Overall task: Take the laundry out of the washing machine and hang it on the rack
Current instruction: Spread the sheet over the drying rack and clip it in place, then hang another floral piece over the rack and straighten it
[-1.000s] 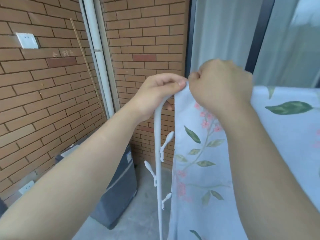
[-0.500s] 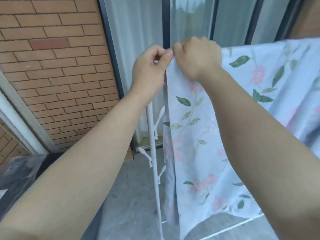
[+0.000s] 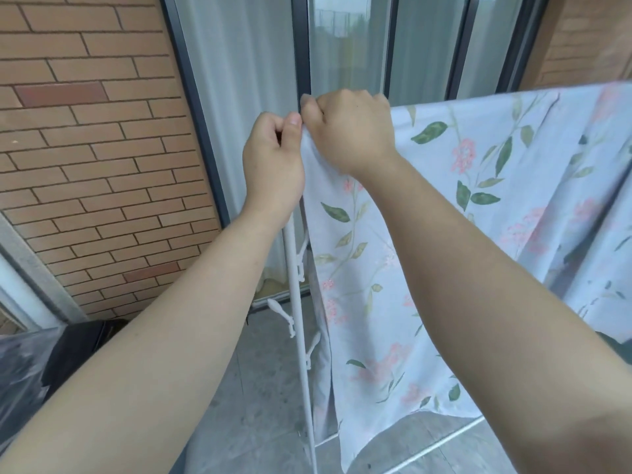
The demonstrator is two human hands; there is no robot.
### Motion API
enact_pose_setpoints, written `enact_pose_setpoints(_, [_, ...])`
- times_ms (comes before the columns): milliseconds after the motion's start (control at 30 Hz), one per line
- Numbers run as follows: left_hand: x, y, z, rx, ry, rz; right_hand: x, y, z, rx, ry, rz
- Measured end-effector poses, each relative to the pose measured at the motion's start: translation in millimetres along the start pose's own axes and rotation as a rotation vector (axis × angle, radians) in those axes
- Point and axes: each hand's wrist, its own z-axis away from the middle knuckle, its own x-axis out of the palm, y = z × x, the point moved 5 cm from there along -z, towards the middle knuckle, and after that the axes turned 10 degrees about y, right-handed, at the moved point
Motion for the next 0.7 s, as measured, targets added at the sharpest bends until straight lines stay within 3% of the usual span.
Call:
enact_pose_setpoints(233, [-15, -4, -5, -0.016, -0.090, 0.129, -10, -20, 9, 0.084, 0.012, -0.088])
enact_pose_setpoints(267, [-16, -5, -5, -0.021, -0.111, 0.160, -14, -23, 13, 0.088, 0.063, -0.121])
enact_pose_setpoints(367, [-20, -9, -12, -0.023, -0.215, 0.240, -32, -35, 42, 0.128, 0.432, -0.099])
enact_pose_setpoints(433, [-23, -13, -18, -0.011, -0.297, 0.233, -31, -43, 69, 0.193, 0.525, -0.096])
enact_pose_setpoints(567, [-22, -21, -28, -0.033, -0.440, 0.232, -2, -55, 108, 0.380, 0.352, -0.085])
enact_pose_setpoints(700, [-16, -33, -25, -0.289, -0.597, 0.366, 6, -63, 123, 0.633, 0.319, -0.140])
